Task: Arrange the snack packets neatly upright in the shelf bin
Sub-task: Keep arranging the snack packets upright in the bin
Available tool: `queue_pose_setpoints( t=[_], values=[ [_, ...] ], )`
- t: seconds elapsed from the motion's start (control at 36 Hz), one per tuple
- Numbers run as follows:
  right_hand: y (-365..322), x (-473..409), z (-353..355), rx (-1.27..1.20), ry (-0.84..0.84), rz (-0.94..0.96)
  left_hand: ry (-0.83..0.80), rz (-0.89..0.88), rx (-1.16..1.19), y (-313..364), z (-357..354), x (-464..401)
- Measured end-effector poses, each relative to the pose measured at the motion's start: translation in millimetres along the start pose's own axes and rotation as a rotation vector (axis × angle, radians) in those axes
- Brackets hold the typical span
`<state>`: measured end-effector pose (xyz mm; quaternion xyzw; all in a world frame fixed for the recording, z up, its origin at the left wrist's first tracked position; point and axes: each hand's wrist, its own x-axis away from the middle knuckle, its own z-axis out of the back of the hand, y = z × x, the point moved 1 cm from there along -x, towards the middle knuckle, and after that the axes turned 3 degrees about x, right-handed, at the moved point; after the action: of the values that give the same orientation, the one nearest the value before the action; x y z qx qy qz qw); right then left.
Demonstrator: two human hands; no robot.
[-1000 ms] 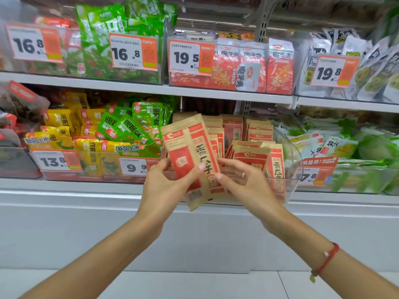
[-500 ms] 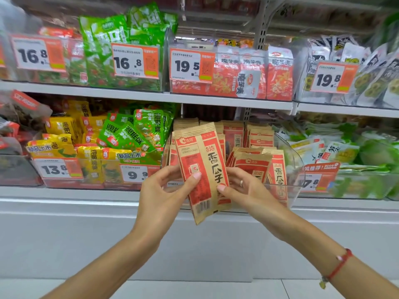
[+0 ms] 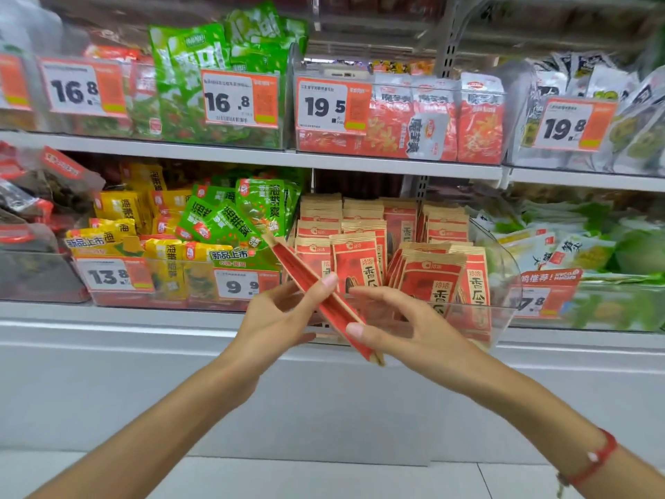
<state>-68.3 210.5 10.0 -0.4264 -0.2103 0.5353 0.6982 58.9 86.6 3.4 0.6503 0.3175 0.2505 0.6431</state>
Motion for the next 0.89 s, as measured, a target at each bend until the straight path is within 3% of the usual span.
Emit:
queue_pose_setpoints(
  t=[0.08, 0.17, 0.25, 0.33, 0.42, 0.58, 0.72, 0.89],
  values=[
    [4.9, -1.2, 6.6, -0.082, -0.141, -0.109, -0.098, -0.061, -0.029, 3.9, 4.8, 2.0],
    [3.6, 1.1, 4.3, -0.094, -0.148, -0.124, -0.166, -0.122, -0.012, 3.8, 4.5, 5.5],
    [-3.0, 4.0, 2.9, 0.096, 0.050, -0.093, -0.114, -0.191, 0.029, -1.5, -3.6, 8.9],
    [-10.2, 6.3, 1.6, 0.490, 0.330, -0.028, -0.002, -0.242, 0.077, -9.3, -12.8, 11.9],
    [-13.1, 9.2, -1.7, 0.667, 0.342, 0.008, 0.026, -0.210, 0.145, -14.9, -15.8, 12.6],
    [-11.2, -1.7, 8.7, 0.108, 0.230, -0.122, -0.086, -0.115, 0.166, -16.2, -1.9, 3.9],
    [-12.3, 2.9, 0.8, 0.276, 0.339, 0.109, -0.163, -0.175, 0.081, -21.0, 3.2, 4.2],
    [-16.5, 11.1, -4.5, 0.483, 0.528, 0.574, -0.031, -0.577, -0.156, -19.1, 18.1, 5.0]
  ],
)
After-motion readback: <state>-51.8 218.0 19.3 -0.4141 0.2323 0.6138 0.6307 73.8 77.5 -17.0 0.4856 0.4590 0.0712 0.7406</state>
